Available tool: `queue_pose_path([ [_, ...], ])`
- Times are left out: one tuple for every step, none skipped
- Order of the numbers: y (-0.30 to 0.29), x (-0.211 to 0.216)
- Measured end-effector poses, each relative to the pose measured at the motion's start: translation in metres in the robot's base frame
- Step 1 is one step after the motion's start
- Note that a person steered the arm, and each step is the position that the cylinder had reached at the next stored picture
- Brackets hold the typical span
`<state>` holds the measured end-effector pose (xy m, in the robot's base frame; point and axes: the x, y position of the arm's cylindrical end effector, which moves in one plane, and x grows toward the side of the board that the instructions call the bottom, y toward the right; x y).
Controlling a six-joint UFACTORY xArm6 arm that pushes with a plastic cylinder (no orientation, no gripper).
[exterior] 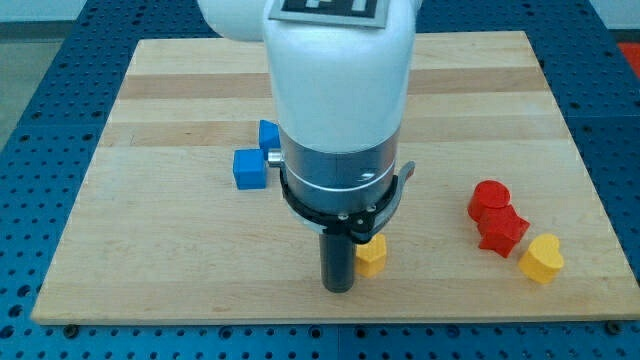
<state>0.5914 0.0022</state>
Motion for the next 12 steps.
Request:
queue_pose_path([
  [0.000,-0.019],
  [0.002,-0.029],
  [0.026,-0.029],
  [0.050,-0.029],
  [0.072,-0.029],
  [0.094,-0.029],
  [0.113,-0.029],
  [0.119,-0.031],
  [0.119,-0.031],
  [0.119,-0.034],
  [0.119,-0.056],
  [0.116,-0.079],
])
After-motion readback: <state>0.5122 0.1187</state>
